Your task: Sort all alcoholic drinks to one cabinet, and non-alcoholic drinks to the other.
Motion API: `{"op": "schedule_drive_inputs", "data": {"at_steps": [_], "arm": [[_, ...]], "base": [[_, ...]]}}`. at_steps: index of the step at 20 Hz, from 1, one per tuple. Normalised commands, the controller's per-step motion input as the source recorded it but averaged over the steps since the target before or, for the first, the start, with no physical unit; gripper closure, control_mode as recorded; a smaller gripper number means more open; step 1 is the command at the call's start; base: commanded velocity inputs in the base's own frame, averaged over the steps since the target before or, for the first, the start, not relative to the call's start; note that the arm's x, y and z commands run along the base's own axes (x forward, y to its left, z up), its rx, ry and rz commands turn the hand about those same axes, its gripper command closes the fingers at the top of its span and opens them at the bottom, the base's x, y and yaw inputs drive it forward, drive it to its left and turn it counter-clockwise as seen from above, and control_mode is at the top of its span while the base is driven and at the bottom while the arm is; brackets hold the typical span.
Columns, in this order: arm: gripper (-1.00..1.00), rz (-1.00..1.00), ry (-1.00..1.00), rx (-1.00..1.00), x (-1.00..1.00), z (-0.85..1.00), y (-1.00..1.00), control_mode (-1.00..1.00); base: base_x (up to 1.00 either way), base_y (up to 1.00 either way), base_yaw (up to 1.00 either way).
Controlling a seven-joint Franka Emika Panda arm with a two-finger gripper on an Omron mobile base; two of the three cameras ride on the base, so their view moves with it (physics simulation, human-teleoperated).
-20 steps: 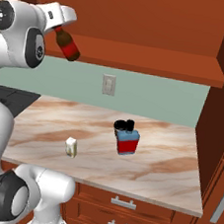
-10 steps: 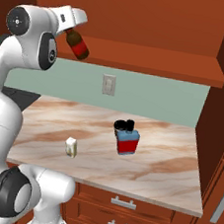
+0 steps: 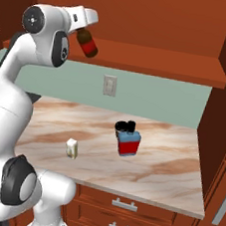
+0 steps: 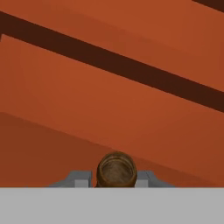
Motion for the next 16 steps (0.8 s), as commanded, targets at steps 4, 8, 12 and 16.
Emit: {"op": "schedule_drive_inputs", "data": {"at_steps": [4,8,12,16], "arm": [[1.0,-0.05,0.0,0.06,0.43,0.01,-0.09,-1.0],[1.0,-0.05,0.0,0.04,0.39,0.0,-0.08,-1.0],[1.0,-0.05,0.0,0.04,0.34,0.0,-0.1,-1.0],[1.0,-0.05,0.0,0.04,0.32,0.0,-0.12,-1.0]], "base": [[0.0,0.0,0.0],[0.0,0.0,0.0],[0.0,0.0,0.0],[0.0,0.0,0.0]]}}
